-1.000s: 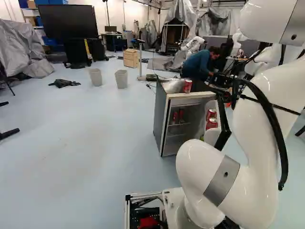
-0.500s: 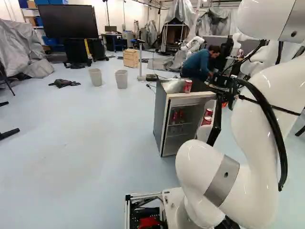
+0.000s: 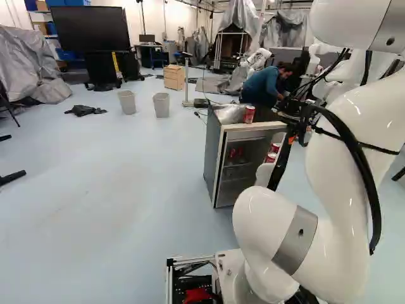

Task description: Grab a drink from the fridge

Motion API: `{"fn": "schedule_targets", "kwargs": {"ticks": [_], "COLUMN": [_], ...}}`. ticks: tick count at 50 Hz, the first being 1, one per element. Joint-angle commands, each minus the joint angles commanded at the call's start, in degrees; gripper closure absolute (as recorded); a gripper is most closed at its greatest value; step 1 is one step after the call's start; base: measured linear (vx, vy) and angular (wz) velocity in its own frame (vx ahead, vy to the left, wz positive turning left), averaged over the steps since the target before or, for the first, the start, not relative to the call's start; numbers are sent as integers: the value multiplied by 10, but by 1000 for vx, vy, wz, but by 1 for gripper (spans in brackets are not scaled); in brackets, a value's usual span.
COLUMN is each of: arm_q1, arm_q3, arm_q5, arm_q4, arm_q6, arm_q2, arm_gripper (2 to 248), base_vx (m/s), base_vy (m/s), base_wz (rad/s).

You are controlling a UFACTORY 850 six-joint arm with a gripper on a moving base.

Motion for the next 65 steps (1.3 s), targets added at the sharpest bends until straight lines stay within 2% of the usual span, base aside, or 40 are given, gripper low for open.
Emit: {"fn": "schedule_targets", "kwargs": {"ticks": [35,65], "arm_q1": [40,96], "arm_q3": [37,48], "arm_q5": [0,0], "arm_q4": [0,0], "arm_q6": [0,0], "arm_q2": [30,39], "arm_gripper": [3,3], "base_vx": [0,0], "base_vy": [0,0], "base_wz": [0,0]}}
